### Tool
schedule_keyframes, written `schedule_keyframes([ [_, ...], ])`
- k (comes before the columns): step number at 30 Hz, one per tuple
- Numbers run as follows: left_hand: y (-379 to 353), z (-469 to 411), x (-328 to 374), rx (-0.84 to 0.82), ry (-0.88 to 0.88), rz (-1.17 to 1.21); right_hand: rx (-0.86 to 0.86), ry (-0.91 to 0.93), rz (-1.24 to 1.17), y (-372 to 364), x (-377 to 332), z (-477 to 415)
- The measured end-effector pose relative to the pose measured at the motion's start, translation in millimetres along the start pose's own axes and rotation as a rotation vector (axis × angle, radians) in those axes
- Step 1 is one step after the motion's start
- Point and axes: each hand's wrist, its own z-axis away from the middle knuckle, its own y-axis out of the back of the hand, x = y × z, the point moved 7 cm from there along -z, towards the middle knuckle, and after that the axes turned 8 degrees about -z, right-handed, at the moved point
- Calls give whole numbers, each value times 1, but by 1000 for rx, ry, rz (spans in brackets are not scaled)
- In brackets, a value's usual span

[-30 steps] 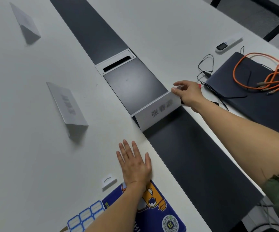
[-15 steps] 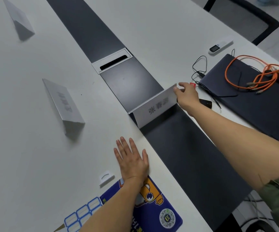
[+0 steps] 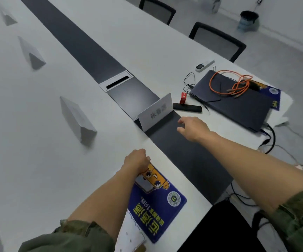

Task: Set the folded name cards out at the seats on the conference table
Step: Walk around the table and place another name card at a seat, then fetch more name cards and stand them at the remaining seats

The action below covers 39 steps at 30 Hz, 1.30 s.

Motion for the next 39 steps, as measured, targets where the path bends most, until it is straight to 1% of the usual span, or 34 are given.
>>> schedule_keyframes([
  [2,8,31,3,-23,-77,-75,-10,22,30,-1,-6,34],
  [4,20,64,3,20,-117,-131,-9,52,50,-2,-16,67],
  [7,36,132,-7,114,-126,-167,20,112,74,-1,-35,127],
  [11,48,234,-45,232,-102,-183,57,208,100,-6,-76,205],
  [15,67,323,-106,345,-12,-188,77,317,115,-14,-139,261],
  [18,79,388,-169,411,86,-166,84,433,135,-28,-207,299],
  [22,84,472,-274,461,249,-135,74,610,148,-57,-323,353],
  [23,84,484,-291,473,267,-130,71,638,146,-62,-343,361],
  [27,73,546,-391,485,380,-59,45,787,155,-111,-453,399],
  [30,61,584,-475,488,453,-50,33,877,155,-153,-540,430],
  [31,58,598,-510,487,477,-54,25,904,157,-173,-574,441],
  [36,49,653,-646,474,582,-12,-69,971,194,-249,-697,481],
  [39,50,671,-707,476,626,9,-90,1005,208,-275,-755,492],
])
